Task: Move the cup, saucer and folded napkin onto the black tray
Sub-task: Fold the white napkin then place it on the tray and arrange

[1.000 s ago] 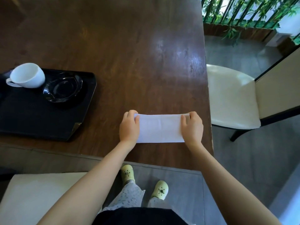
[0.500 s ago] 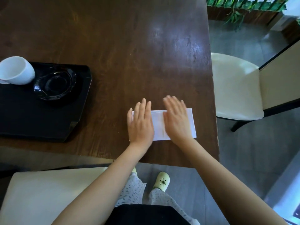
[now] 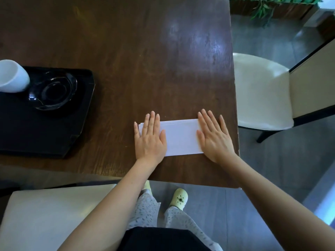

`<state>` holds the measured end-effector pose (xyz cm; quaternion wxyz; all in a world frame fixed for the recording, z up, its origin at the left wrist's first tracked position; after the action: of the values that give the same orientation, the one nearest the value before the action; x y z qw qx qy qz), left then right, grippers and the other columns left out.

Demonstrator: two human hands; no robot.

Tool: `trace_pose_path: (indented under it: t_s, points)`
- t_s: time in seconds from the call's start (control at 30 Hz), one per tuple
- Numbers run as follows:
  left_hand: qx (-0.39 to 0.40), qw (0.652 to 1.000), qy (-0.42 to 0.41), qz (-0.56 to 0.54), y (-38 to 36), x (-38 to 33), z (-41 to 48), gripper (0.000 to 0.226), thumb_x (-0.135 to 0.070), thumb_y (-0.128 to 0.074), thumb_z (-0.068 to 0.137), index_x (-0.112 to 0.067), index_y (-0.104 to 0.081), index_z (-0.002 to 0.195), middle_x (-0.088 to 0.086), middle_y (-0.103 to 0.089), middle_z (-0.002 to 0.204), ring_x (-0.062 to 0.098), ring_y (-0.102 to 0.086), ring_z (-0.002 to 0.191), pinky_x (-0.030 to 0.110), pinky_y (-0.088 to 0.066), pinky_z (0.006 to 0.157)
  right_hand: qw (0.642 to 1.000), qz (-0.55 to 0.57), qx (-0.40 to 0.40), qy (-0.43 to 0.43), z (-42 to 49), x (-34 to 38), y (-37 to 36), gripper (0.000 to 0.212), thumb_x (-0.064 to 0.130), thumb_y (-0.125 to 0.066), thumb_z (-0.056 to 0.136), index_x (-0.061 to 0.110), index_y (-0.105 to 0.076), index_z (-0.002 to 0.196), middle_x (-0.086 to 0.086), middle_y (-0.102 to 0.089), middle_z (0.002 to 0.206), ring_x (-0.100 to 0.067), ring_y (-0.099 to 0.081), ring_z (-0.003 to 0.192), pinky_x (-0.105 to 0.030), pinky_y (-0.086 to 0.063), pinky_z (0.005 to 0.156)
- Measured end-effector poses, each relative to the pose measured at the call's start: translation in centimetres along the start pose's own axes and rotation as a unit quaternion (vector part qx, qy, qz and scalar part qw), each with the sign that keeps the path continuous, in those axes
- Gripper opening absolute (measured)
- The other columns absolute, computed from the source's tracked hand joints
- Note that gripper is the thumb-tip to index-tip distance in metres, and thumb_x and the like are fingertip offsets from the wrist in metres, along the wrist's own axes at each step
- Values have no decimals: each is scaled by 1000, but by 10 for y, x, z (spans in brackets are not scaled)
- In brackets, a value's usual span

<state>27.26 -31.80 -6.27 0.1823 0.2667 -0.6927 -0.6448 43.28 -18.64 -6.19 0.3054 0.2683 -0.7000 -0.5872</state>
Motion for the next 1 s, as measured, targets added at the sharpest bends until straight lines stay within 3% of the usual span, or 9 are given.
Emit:
trace_pose_path:
  t_s: [0.17,0.3,0.4,0.5,0.57,0.6,0.77,0.9,1.0]
  points:
    - [13,1000,-22,2,4,6,1,63,-45,4,91,-18,-3,147,0,-4,159,15,-1,145,47,3,116,1000,-4,1,4,-1,1,1,59,45,-4,96,21,-5,150,4,-1,160,-13,6,146,-40,12,118]
    - [26,999,-32,17,7,14,-14,66,-45,8,88,-16,0,147,1,-3,159,16,0,145,46,5,116,998,-18,17,62,8,-4,8,65,51,6,92,21,3,149,5,5,159,-12,9,146,-41,11,119]
    - [29,999,-10,23,6,11,-30,61,-46,-5,94,-16,2,147,3,1,158,19,2,145,48,7,115,995,-33,29,91,23,-9,16,64,50,-8,96,17,5,149,0,5,160,-13,11,145,-40,8,120]
    - [3,996,-88,24,14,-10,-41,53,-36,-25,98,-16,-17,147,7,-15,156,25,-15,143,55,-7,113,1000,-22,10,19,32,-13,32,70,49,-34,94,9,-13,148,-10,-14,159,-26,-13,146,-40,-13,120]
    - [0,982,-183,42,14,-21,-45,50,-30,-23,97,-17,-26,145,6,-26,153,25,-22,141,55,-17,112,998,-15,-11,-55,27,-11,41,57,43,-44,93,6,-36,136,-14,-39,142,-32,-36,128,-41,-33,106]
    - [18,977,-207,38,12,-23,-45,50,-30,-20,97,-18,-22,146,5,-22,155,24,-16,143,51,-15,114,996,2,-20,-90,23,-10,44,49,39,-46,92,5,-43,127,-15,-45,132,-32,-42,119,-41,-38,99]
    - [58,976,-206,31,3,-19,-41,52,-33,-13,99,-21,2,147,0,4,158,20,9,144,41,4,117,950,200,43,-236,16,-4,48,45,30,-58,88,1,-44,120,-17,-45,124,-35,-50,109,-41,-45,87]
    - [68,974,-214,29,8,-18,-35,52,-35,-18,99,-25,-1,148,-4,1,159,16,3,145,37,0,116,912,265,141,-278,34,-10,57,36,27,-64,81,3,-47,101,-13,-52,102,-29,-54,87,-30,-40,57]
    - [85,966,-243,13,20,-10,-25,52,-31,-26,98,-26,-10,147,-5,-6,159,13,-4,145,35,-9,114,906,267,184,-271,45,-17,63,29,22,-66,78,0,-63,96,-10,-57,90,-25,-54,79,-27,-40,61]
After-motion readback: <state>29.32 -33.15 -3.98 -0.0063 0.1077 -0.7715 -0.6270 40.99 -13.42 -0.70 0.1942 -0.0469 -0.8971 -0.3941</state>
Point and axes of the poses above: each hand's wrist, its own z-axis towards the middle knuckle, its own y-axis out of the back of the hand, x = y × z, the point moved 2 cm from there along z, towards the middle knuckle
